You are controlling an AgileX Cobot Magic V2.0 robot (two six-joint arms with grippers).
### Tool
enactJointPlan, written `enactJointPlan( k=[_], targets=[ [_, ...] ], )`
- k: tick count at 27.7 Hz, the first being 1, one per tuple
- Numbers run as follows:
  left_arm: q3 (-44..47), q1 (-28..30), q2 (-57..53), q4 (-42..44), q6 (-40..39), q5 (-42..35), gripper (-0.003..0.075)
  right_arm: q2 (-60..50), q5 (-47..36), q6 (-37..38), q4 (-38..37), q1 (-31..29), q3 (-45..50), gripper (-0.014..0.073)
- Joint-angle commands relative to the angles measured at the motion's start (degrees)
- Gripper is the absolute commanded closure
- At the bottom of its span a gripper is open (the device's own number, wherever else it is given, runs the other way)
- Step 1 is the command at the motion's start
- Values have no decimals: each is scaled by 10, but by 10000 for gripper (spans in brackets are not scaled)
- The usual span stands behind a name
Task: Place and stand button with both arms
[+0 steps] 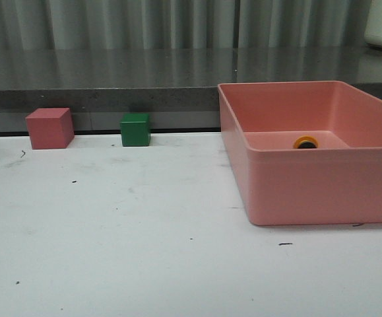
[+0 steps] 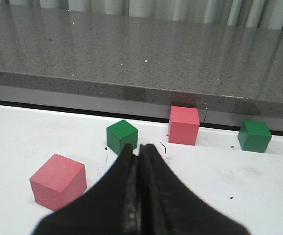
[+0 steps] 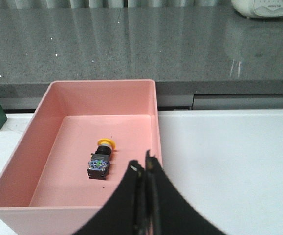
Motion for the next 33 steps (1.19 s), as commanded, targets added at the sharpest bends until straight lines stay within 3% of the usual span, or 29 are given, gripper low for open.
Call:
enactJointPlan(
  k=[1, 5, 12, 16, 27, 33],
  targets=[
    [-21, 1, 6, -6, -6, -51, 737, 15, -46, -4, 0, -2, -19, 623],
    [-21, 1, 6, -6, -6, -51, 660, 21, -50, -4, 0, -2, -18, 499],
    [-21, 1, 6, -6, -6, -55, 272, 42, -78, -4, 0, -2, -18, 93],
    [-21, 1, 6, -6, -6, -58, 118, 67, -105, -4, 6, -2, -18, -37],
    [-21, 1, 6, -6, -6, -58, 102, 230, -107, -4, 52, 2, -81, -61],
    [-21, 1, 6, -6, -6, -58, 102, 351, -99, -4, 59, 52, -148, -61]
  ],
)
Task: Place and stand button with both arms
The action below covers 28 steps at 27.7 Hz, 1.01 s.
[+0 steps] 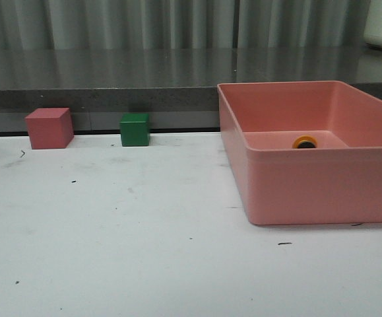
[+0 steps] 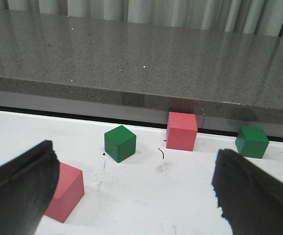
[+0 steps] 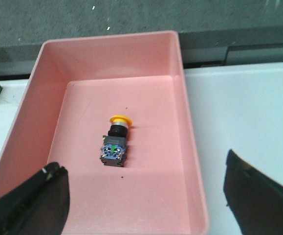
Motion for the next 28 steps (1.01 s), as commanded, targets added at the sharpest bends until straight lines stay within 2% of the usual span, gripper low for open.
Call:
enactJointPlan(
  k=[1, 7, 19, 28],
  targets=[
    [-21, 1, 6, -4, -6, -46, 102, 70, -36, -4, 7, 41, -61, -61],
    [-21, 1, 6, -4, -6, -46, 102, 170, -6, -4, 10, 82, -135, -61],
    [-21, 1, 6, -4, -6, -46, 102, 383, 161, 45, 22, 58, -324, -61],
    [-21, 1, 6, -4, -6, -46, 102, 492, 207, 65, 22, 51, -415, -61]
  ],
)
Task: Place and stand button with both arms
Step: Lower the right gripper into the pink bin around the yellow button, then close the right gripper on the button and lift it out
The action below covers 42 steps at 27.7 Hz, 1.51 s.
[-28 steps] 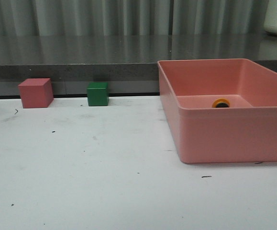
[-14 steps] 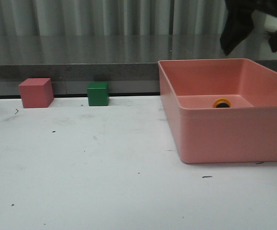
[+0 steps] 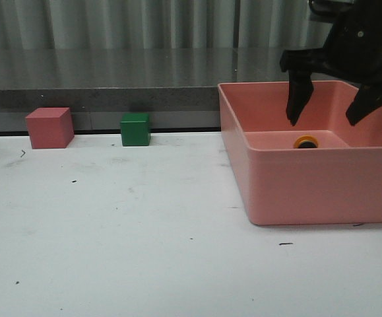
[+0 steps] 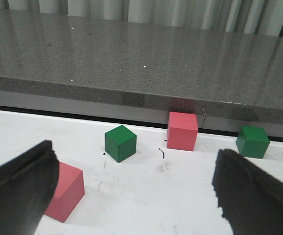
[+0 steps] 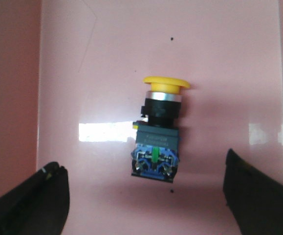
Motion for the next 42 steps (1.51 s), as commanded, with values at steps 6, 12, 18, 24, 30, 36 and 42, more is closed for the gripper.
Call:
enactJointPlan(
  k=[6, 12, 18, 24, 30, 36, 42],
  targets=[
    [-21, 1, 6, -4, -6, -46, 102, 54, 11, 17, 0, -6, -82, -28],
    [-21, 1, 6, -4, -6, -42, 102, 93, 26, 17, 0, -6, -107, 84],
    [-21, 1, 6, -4, -6, -37, 102, 102, 26, 17, 0, -6, -108, 186],
    [-21, 1, 6, -4, -6, -37, 102, 101, 28, 17, 0, -6, -108, 284],
    [-21, 1, 6, -4, -6, -37, 102, 85, 28, 17, 0, -6, -108, 307],
    [-21, 1, 6, -4, -6, -37, 102, 41, 28, 12, -1, -3, -108, 307],
    [-21, 1, 6, -4, -6, -37, 102, -28, 27, -29, -1, 19, -108, 307]
  ],
)
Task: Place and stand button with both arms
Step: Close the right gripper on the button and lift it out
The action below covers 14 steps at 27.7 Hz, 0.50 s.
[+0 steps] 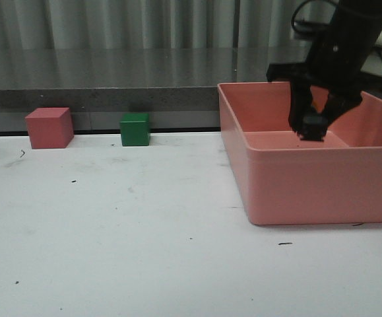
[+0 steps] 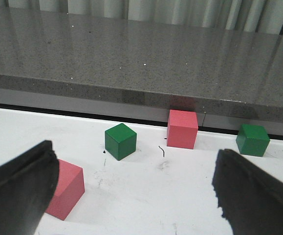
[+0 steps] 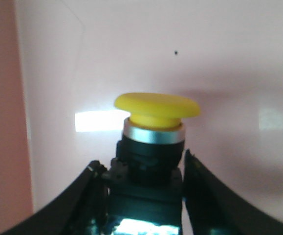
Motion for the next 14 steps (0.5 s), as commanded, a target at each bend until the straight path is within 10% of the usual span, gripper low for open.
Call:
enactJointPlan(
  k=[1, 14],
  targets=[
    [-21, 1, 6, -4, -6, -40, 102, -86, -17, -35, -2, 21, -19, 307],
    [-21, 1, 6, -4, -6, -40, 102, -156, -18, -44, -1, 166, -19, 307]
  ],
)
